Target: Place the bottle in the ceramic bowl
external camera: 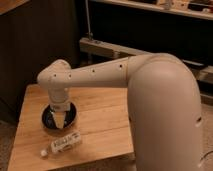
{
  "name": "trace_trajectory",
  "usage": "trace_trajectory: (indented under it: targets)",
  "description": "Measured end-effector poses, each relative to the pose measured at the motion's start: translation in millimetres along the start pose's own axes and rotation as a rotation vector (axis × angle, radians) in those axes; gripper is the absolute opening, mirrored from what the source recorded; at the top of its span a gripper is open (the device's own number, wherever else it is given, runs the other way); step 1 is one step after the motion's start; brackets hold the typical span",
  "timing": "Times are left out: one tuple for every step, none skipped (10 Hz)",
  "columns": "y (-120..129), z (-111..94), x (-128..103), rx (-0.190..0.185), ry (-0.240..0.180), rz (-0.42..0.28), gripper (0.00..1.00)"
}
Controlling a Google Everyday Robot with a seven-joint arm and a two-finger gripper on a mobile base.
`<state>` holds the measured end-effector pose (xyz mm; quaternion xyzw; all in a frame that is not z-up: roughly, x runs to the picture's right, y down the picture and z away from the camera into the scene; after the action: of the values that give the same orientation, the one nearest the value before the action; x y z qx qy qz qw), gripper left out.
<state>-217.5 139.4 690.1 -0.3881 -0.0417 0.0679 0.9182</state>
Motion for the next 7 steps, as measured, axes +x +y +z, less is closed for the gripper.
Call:
trace_trajectory:
  targets:
    - [15.2,6.0,-4.0,-0.017,-0.021,-0.058,0.65]
    - [29.4,9.9,-2.7,-0.037,-0.051,-0.111,0.65]
    - [39.3,12.0,2.9,-0.055,-0.087,-0.148,0.65]
    - [45.4,10.3,10.9,-0.060,-0.119,-0.178,0.65]
    - [53.0,9.8,13.4,-0.057,-0.131,-0.209,0.65]
    - [61.5,13.5,12.0,-0.055,-0.137,-0.230,0.65]
    - [72.4,23.3,8.7,-0.051,-0.142,-0.253,0.65]
